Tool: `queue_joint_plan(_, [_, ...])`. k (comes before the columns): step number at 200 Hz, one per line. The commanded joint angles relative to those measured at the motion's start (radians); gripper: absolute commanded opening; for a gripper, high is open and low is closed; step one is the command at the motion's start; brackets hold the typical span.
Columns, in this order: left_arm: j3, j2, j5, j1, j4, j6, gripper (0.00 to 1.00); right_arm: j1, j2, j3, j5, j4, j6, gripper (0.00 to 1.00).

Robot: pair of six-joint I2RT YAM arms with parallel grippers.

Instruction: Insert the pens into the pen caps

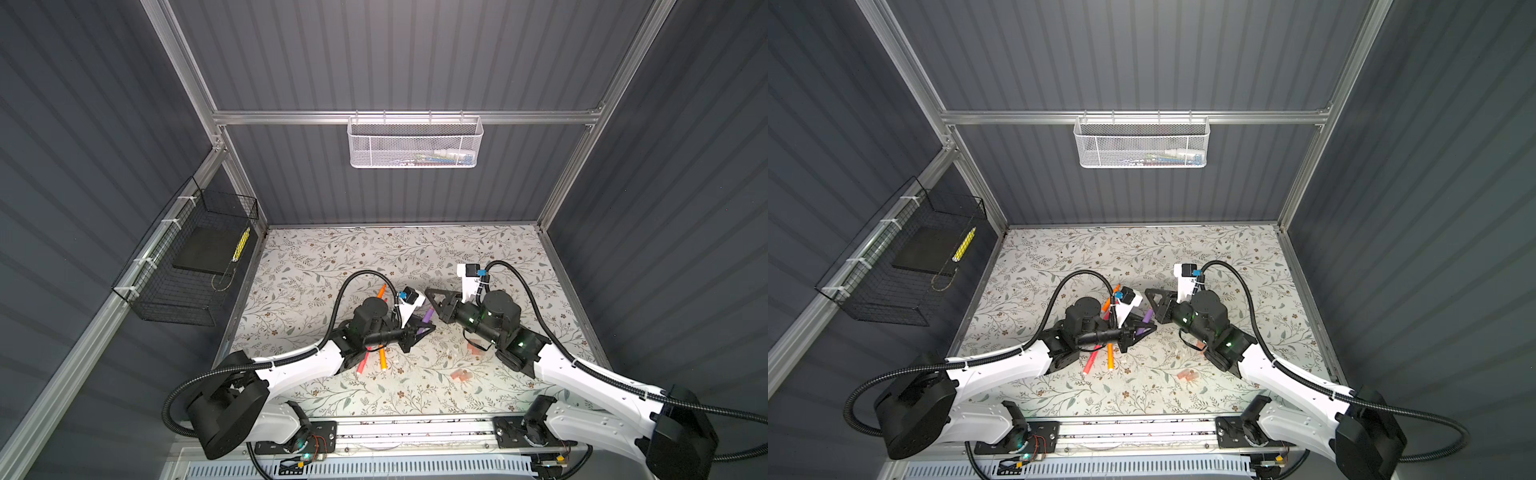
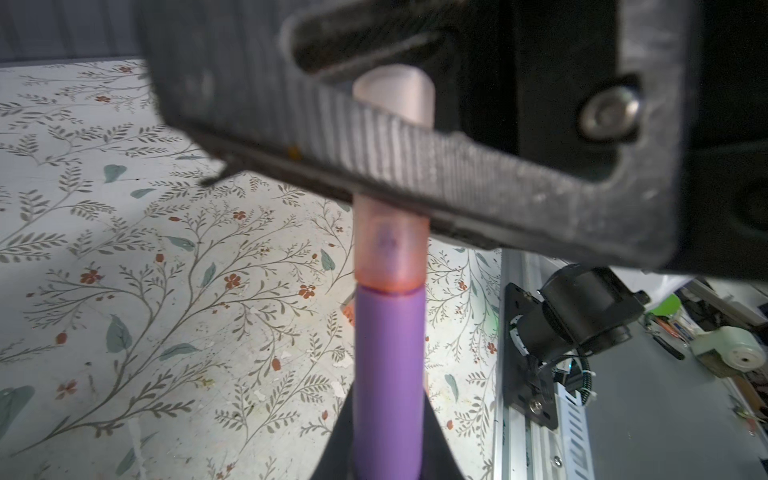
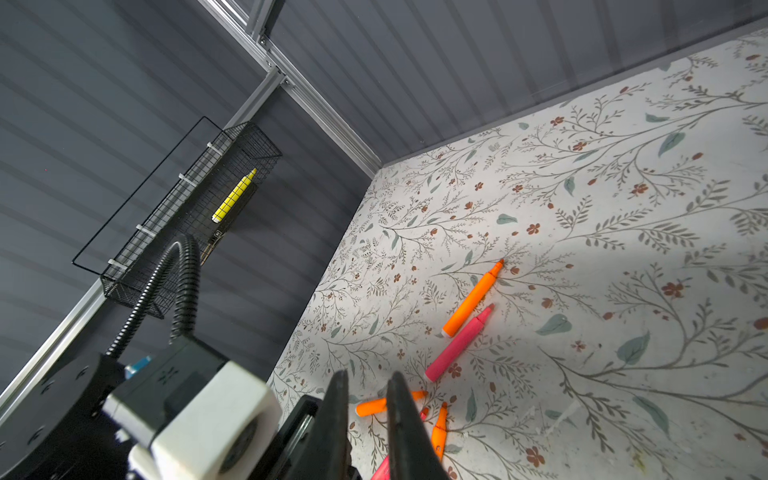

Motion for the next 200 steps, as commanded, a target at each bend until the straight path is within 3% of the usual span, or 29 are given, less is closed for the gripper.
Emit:
queue_joint_plan(1, [0.024,-0.005,0.113,0.014,0.089,-0.038,0.00,0.011,-0.016,-0.052,-0.151,0.101,-0.030,0.00])
queue_joint_plan(31, [0.016,-0.033,0.110,0.016,0.087,-0.037,0.00,0.018,-0.028,-0.121,-0.225,0.200,-0.041,0.00])
queue_joint_plan(53, [0.009,-0.064,-0.002,0.015,0.031,-0.021,0.00,0.092,-0.066,-0.115,-0.025,0.056,-0.033,0.00])
queue_joint_plan(70, [0.016,-0.092,-0.116,0.015,-0.042,-0.005,0.00,0.187,-0.038,-0.061,0.141,-0.104,0.068,0.00])
queue_joint_plan(87, [0.018,-0.118,-0.222,0.017,-0.091,0.011,0.00,0.251,0.027,-0.043,0.204,-0.138,0.209,0.00])
queue_joint_plan(106, [0.003,-0.145,-0.294,0.014,-0.100,0.007,0.00,0.307,0.110,-0.067,0.236,-0.046,0.326,0.00])
queue_joint_plan(122, [-0.004,-0.158,-0.330,0.014,-0.110,0.006,0.00,0.329,0.140,-0.065,0.236,0.009,0.364,0.00])
queue_joint_plan(172, [0.015,-0.136,-0.306,0.019,-0.118,-0.012,0.00,0.393,0.145,-0.064,0.253,0.076,0.305,0.00])
queue_joint_plan(184, [0.004,-0.149,-0.266,0.036,-0.095,-0.031,0.00,0.403,0.141,-0.100,0.251,0.149,0.265,0.00])
queue_joint_plan(200, [-0.022,-0.150,-0.128,0.109,-0.019,-0.098,0.00,0.425,0.136,-0.132,0.258,0.221,0.204,0.00])
